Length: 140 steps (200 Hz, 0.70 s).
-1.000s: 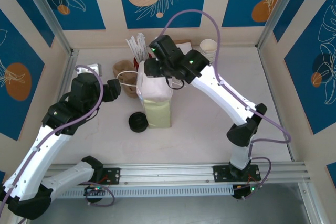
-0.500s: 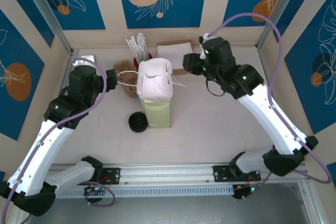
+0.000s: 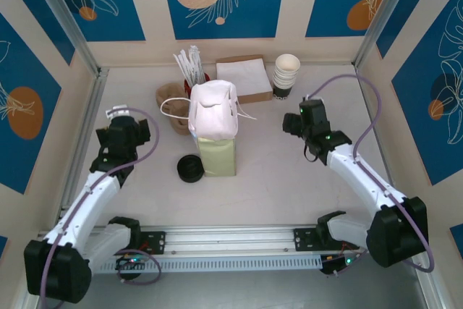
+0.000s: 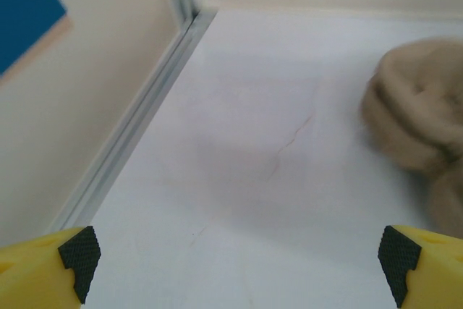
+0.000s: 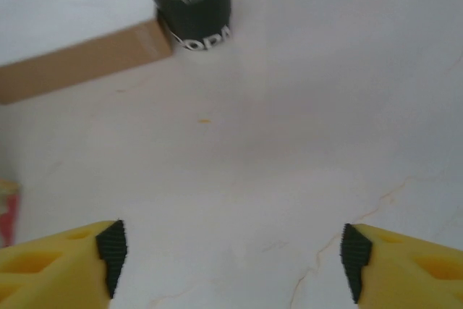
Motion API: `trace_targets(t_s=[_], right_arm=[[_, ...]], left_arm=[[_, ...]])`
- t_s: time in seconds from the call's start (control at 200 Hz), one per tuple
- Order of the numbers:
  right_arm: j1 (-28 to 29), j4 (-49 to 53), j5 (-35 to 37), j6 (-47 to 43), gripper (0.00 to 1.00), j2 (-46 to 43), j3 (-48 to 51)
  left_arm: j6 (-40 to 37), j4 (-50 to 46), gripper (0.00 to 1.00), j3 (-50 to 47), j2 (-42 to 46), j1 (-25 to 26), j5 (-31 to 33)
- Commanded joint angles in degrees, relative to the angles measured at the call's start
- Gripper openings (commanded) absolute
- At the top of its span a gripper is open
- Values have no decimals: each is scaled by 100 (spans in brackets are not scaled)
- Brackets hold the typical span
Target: Pack the takeout coffee
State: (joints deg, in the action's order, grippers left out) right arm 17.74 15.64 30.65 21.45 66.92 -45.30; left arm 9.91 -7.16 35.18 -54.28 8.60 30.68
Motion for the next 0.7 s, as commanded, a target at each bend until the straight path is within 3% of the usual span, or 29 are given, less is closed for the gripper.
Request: trace_targets(t_s=[0.0, 0.16, 0.2, 0.32, 0.535, 0.695], right_arm=[[-77, -2039, 327, -434, 94, -9, 702], [-360, -2784, 503, -508, 96, 467, 1097], [-420, -2586, 445, -503, 96, 519, 981], [-499, -3544, 359, -999, 96, 600, 1279], [-971, -4270, 110, -1150, 96, 866, 1634], [-1257, -5404, -584, -1418, 99, 984, 2120]], left_arm=[[25, 1688, 100, -736, -68, -355, -285], [-161, 2939, 100, -1495, -636, -612, -464], [-259, 3205, 100, -1592, -820, -663, -577], [-392, 3840, 100, -1697, -1357, -776, -814], [-445, 4624, 100, -1751, -1779, -792, -1150], [-416, 5153, 100, -1711, -2169, -798, -1582]])
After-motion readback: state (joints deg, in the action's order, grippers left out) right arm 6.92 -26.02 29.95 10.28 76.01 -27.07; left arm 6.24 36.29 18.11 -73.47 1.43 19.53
